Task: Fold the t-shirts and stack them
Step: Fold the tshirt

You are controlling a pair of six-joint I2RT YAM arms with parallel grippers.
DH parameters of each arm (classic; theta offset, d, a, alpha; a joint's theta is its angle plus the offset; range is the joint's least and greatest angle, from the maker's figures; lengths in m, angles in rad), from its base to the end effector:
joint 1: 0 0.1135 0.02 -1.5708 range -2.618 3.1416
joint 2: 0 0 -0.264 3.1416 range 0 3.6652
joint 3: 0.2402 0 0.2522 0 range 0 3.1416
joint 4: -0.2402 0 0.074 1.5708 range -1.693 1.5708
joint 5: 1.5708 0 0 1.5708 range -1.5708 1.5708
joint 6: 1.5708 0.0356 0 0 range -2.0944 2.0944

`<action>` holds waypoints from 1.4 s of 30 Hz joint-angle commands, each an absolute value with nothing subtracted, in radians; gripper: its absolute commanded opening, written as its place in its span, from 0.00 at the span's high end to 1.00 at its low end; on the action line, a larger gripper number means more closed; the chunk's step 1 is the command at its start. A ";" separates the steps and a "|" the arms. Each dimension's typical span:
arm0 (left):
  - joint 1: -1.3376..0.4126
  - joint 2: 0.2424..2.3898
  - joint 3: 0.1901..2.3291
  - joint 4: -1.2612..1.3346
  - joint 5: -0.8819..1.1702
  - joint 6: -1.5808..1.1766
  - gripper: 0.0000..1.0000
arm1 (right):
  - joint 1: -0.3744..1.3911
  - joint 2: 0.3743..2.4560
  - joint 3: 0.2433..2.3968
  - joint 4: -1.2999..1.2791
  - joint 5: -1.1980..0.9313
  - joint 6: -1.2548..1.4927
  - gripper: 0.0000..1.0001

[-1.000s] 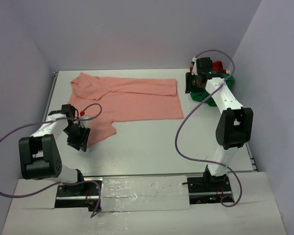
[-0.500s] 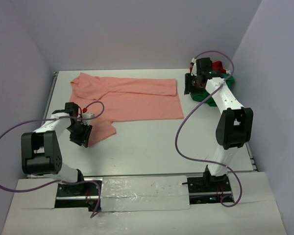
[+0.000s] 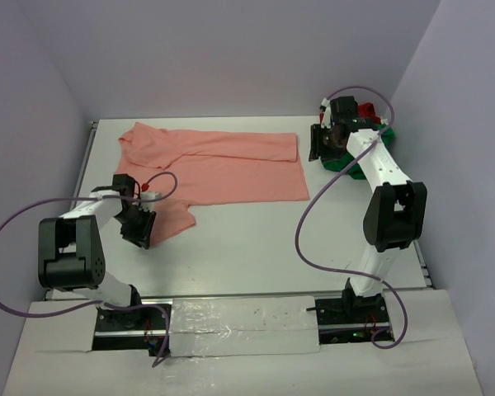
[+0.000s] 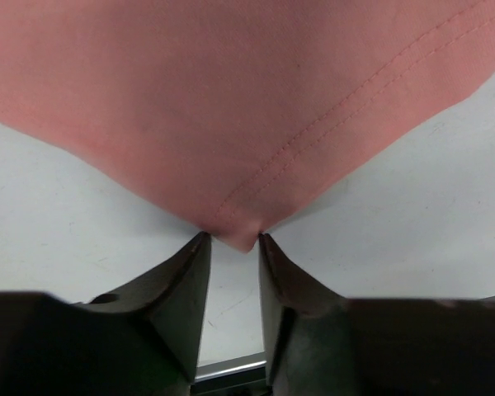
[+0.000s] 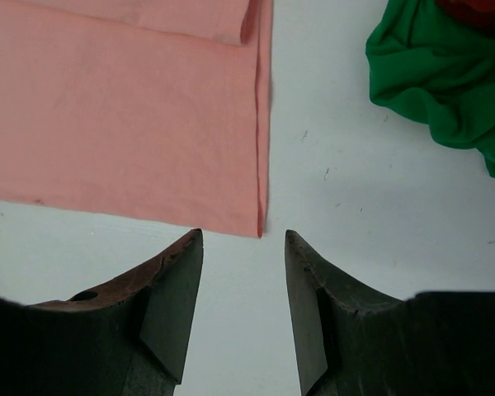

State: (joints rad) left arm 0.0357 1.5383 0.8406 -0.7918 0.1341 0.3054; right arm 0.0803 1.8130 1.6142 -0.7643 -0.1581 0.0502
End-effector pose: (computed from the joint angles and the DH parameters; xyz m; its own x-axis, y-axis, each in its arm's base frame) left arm 0.2466 0.0040 0.1570 -0.9573 0.2640 -0.1175 0.2761 0.9556 -0.1027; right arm 0.3959 0.0375 0.2906 -0.8258 -0.0167 -0.5638 -0.1275 0.9792 0.1577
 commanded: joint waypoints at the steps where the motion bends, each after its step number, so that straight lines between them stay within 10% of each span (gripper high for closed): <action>1: 0.029 1.557 0.822 -0.747 0.137 0.295 0.64 | 0.075 1.783 1.672 -0.814 -0.196 0.043 0.48; 20: 0.014 1.591 0.796 -0.706 0.141 0.291 1.00 | 0.090 1.721 1.485 -0.835 -0.209 -0.080 0.51; 42: 0.009 1.529 0.808 -0.718 0.130 0.290 1.00 | 0.126 1.727 1.230 -0.619 -0.193 -0.085 0.47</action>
